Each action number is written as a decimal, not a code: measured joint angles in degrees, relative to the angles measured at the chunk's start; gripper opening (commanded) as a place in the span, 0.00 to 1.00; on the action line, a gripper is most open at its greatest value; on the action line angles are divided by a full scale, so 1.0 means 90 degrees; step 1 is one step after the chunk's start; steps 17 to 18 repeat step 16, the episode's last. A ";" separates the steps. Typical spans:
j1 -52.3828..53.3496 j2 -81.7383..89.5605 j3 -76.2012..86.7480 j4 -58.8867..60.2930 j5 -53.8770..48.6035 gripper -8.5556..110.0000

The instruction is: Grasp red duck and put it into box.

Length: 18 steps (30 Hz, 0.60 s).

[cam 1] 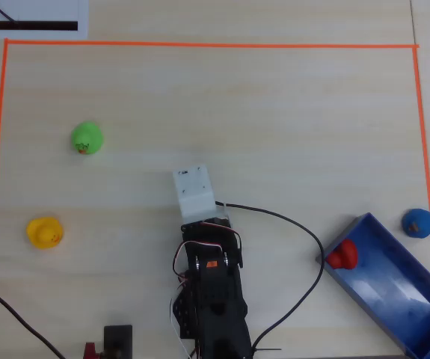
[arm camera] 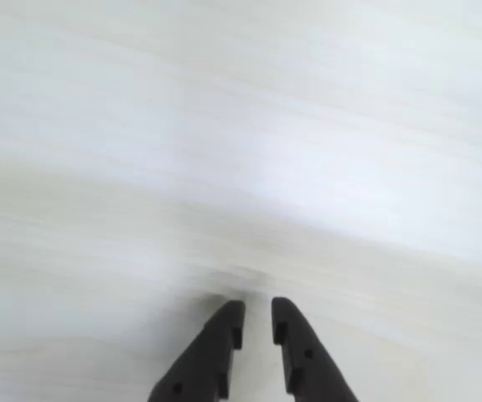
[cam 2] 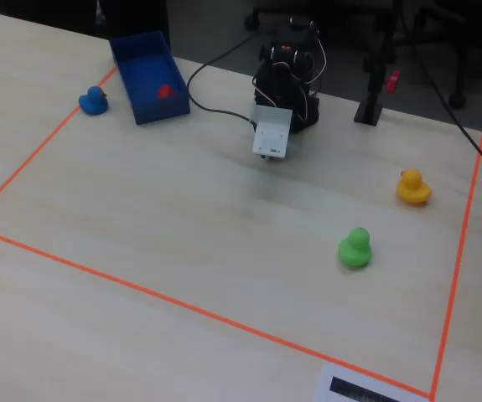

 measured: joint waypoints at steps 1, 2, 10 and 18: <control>0.0000 0.0000 0.0000 0.0000 0.0029 0.09; 0.0000 0.0000 0.0000 0.0000 0.0078 0.09; 0.0000 0.0000 0.0000 0.0000 0.0156 0.09; 0.0000 0.0000 0.0000 0.0000 0.0156 0.09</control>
